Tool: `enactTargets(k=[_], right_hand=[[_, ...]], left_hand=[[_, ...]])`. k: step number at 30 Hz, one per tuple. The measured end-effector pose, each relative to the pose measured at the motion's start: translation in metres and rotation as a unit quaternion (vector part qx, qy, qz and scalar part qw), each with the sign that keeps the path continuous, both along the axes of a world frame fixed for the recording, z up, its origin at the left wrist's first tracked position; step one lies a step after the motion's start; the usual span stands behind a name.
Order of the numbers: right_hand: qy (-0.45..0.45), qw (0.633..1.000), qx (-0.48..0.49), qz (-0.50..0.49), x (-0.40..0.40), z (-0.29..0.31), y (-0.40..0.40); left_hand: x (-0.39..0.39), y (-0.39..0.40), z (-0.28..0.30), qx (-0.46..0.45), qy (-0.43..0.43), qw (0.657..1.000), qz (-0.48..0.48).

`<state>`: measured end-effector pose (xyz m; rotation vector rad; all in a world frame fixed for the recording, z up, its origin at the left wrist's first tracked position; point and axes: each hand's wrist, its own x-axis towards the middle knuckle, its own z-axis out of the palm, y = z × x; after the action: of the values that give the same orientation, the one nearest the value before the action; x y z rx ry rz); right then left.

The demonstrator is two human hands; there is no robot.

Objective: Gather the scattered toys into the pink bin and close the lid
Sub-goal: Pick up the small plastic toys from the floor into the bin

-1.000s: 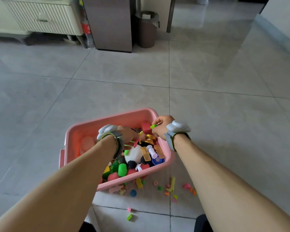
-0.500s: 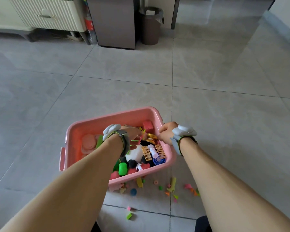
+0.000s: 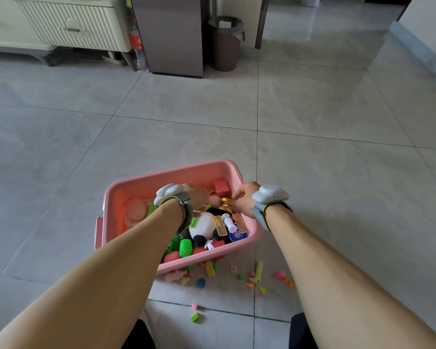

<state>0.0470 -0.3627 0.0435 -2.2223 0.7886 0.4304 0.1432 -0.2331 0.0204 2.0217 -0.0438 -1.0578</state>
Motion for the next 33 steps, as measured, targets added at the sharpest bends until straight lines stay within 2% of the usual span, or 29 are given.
enactTargets(k=[4, 8, 12, 16, 19, 27, 33], right_hand=[[0.032, 0.998, -0.002, 0.056, -0.006, 0.014, 0.006], [0.048, 0.992, -0.054, 0.102, -0.025, 0.014, 0.026], [0.083, 0.987, -0.029, 0.133, -0.040, 0.009, 0.051], [0.081, 0.992, -0.032, 0.097, -0.065, -0.008, 0.080], [0.087, 0.991, -0.025, 0.095, -0.086, -0.019, 0.094], [0.090, 0.995, -0.009, 0.052, -0.151, -0.066, 0.119], [0.112, 0.994, 0.003, 0.014, -0.175, -0.097, 0.112]], left_hand=[[-0.014, 0.012, -0.002, 0.074, -0.127, 0.980, -0.133], [-0.039, 0.032, -0.004, 0.090, -0.154, 0.964, -0.196], [-0.071, 0.059, -0.011, 0.096, -0.187, 0.954, -0.212], [-0.104, 0.089, -0.037, 0.105, -0.177, 0.958, -0.201], [-0.121, 0.111, -0.067, 0.150, -0.193, 0.946, -0.211], [-0.156, 0.142, -0.116, 0.228, -0.106, 0.929, -0.272], [-0.155, 0.134, -0.151, 0.284, -0.102, 0.887, -0.348]])
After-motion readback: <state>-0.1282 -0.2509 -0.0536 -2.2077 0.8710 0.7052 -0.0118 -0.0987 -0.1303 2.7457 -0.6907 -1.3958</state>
